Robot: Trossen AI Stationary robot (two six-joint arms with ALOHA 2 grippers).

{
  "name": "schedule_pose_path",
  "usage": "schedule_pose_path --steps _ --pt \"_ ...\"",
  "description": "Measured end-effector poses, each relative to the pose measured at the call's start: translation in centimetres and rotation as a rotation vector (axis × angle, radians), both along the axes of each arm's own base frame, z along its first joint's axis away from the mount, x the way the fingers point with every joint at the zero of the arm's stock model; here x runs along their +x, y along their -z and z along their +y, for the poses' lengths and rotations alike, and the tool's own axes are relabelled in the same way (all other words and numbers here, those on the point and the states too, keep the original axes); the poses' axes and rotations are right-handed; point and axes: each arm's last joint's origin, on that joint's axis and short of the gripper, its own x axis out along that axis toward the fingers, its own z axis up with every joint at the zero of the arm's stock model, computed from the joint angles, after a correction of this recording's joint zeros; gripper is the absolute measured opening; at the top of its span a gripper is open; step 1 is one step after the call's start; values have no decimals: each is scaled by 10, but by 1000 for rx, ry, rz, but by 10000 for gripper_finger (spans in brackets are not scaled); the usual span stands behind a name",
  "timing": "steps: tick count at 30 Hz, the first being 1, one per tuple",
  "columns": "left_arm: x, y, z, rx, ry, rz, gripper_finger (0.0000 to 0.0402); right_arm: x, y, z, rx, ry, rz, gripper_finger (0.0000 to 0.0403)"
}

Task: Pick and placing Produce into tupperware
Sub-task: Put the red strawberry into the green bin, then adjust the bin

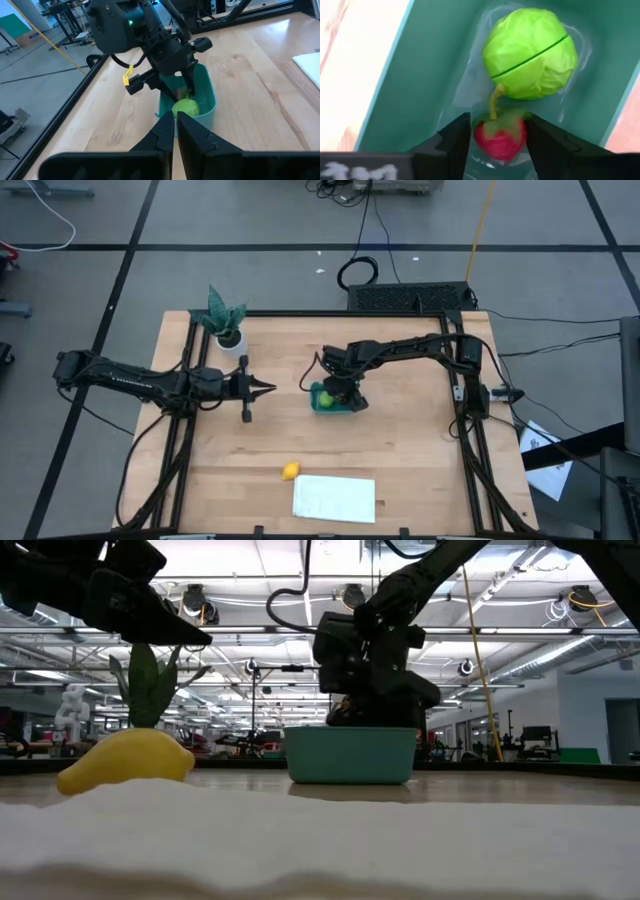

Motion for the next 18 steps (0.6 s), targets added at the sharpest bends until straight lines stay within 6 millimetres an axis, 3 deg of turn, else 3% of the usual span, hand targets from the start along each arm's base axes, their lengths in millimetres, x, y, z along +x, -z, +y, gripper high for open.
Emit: schedule_pose_path --steps 7,18 --pt "0 0 0 0 0 0 26 1 0 0 11 37 6 210" --pt "0 0 0 -2 0 0 26 2 -4 8 -84 33 10 215"
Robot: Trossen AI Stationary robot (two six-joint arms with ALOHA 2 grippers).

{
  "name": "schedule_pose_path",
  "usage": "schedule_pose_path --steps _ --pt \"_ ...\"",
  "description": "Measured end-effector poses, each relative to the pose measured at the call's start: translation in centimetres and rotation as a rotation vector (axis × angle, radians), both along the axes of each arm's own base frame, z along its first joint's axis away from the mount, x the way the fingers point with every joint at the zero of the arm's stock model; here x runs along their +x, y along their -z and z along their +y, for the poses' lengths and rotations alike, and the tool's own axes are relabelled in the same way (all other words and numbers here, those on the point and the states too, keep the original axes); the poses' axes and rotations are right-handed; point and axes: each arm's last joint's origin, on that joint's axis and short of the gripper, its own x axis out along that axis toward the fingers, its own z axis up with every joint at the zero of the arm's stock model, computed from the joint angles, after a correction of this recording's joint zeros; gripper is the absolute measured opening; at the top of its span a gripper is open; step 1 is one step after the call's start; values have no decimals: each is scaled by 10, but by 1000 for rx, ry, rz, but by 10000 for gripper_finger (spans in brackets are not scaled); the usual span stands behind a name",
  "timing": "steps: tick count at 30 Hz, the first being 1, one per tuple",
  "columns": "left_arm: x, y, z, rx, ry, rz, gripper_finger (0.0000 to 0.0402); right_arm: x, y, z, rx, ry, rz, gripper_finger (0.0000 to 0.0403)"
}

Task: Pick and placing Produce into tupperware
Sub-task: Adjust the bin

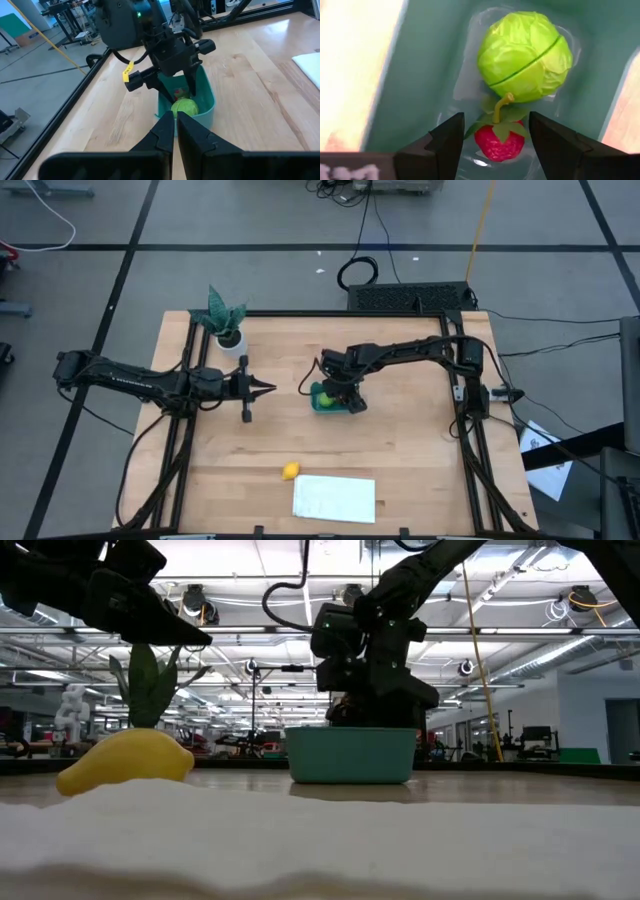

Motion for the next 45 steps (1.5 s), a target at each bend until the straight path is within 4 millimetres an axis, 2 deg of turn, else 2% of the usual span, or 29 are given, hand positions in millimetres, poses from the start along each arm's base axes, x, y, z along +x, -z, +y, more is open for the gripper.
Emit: schedule_pose_path --steps 10,20,25,32,39,45 --pt "0 0 0 -1 1 0 26 -2 -10 1 -15 4 -13 215" --pt "0 0 0 -1 0 -2 26 -9 -46 -6 -116 35 -119 205" --pt "0 0 0 -1 0 -1 26 -9 -51 -13 -134 31 -158 155" --pt "0 2 0 0 0 17 26 -10 -52 -28 -154 41 -187 13" --pt "-1 2 0 0 0 23 26 -14 -44 -49 -151 100 -162 2" --pt "-1 2 0 0 0 22 26 -17 -33 -56 -105 121 -111 1"
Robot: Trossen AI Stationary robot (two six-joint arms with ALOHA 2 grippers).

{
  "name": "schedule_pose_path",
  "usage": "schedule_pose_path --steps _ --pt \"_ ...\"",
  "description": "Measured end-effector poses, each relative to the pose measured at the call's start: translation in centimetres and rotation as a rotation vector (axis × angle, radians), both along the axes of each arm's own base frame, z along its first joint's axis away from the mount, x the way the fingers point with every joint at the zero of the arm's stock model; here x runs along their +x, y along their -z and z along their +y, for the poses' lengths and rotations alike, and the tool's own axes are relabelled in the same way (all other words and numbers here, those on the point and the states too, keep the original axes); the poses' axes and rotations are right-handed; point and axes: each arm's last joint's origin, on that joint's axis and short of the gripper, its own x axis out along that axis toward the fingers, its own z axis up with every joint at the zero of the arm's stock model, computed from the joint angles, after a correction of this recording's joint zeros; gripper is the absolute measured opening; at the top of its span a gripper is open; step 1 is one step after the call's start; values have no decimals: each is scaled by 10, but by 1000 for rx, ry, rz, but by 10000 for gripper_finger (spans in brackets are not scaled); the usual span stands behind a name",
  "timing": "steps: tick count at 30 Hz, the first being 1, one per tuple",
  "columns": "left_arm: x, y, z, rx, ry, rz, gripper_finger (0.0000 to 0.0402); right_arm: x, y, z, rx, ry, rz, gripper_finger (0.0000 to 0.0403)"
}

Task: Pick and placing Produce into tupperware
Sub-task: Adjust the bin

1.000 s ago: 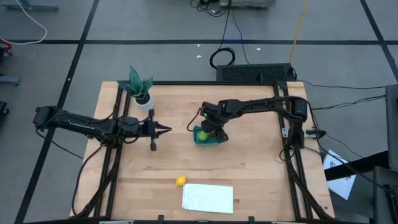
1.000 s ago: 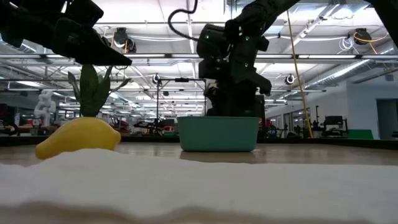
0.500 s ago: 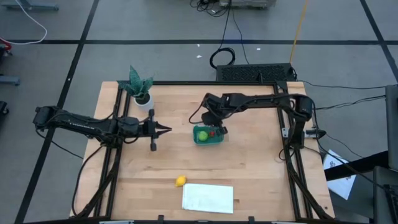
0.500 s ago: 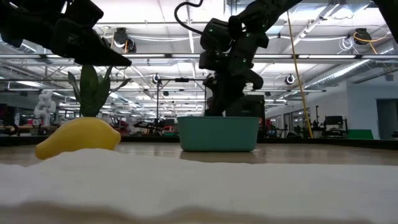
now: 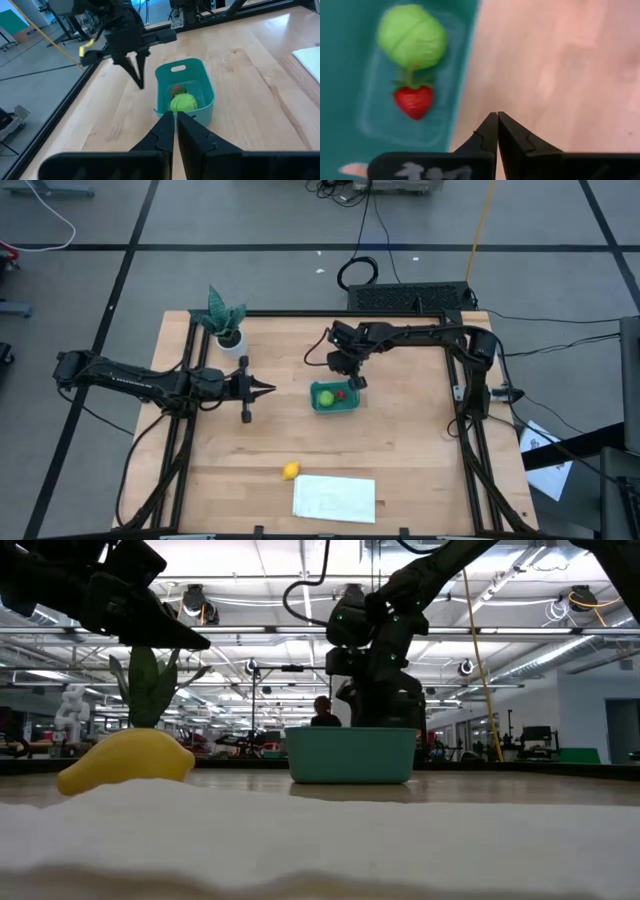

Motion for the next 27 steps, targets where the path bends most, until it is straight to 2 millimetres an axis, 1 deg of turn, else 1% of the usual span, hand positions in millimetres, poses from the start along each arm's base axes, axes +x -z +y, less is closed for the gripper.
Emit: schedule_pose_path --steps 2,9,18,27 --pt "0 0 0 0 0 0 26 -1 1 2 29 -11 10 1" --pt "0 0 0 0 0 0 26 -4 2 5 51 1 43 0" --pt "0 0 0 -5 -2 -2 26 -11 15 10 68 5 84 0" --pt "0 0 0 -4 -1 -2 26 -11 16 15 78 8 98 0"
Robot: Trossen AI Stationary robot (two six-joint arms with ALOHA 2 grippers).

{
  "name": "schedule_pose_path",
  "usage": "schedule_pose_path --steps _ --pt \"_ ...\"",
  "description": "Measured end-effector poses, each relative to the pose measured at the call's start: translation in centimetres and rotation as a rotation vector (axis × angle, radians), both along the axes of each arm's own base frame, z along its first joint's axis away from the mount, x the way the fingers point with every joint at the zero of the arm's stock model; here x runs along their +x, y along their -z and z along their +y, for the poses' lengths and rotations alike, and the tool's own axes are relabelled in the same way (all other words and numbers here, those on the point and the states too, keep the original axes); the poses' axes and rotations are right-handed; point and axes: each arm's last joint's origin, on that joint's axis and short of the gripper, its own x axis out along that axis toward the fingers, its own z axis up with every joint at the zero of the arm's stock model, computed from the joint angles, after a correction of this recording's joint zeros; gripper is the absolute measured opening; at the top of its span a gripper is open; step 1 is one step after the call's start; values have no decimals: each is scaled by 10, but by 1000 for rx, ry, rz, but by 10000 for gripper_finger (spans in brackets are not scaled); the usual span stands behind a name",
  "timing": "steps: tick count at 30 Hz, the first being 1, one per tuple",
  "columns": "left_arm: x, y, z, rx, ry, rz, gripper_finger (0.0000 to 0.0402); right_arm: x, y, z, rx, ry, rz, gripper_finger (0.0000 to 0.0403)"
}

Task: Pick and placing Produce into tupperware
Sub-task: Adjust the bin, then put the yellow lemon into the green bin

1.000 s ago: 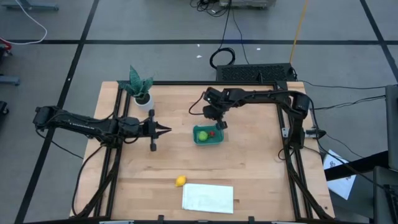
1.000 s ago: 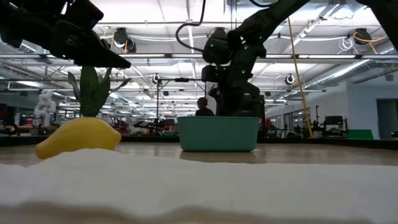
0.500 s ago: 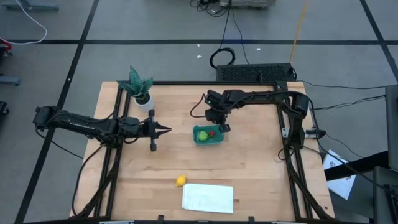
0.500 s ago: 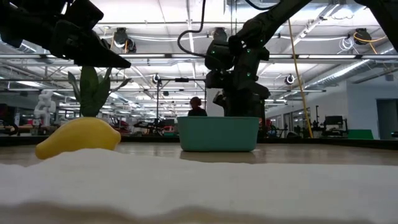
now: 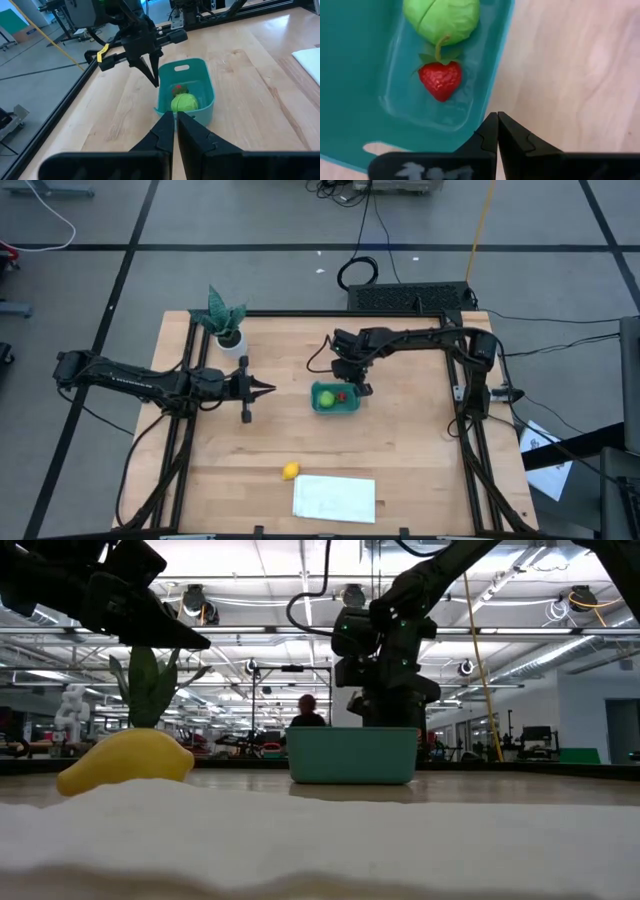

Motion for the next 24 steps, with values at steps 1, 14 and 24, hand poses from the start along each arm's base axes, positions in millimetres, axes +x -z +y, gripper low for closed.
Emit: schedule_pose_path --steps 1,14,24 --pt "0 0 0 0 0 0 26 0 0 1 2 -3 5 0" --pt "0 -1 0 0 0 -6 26 4 -2 4 -13 -11 -30 0" --pt "0 -1 0 7 2 -5 26 0 -31 5 -46 -10 -129 0"
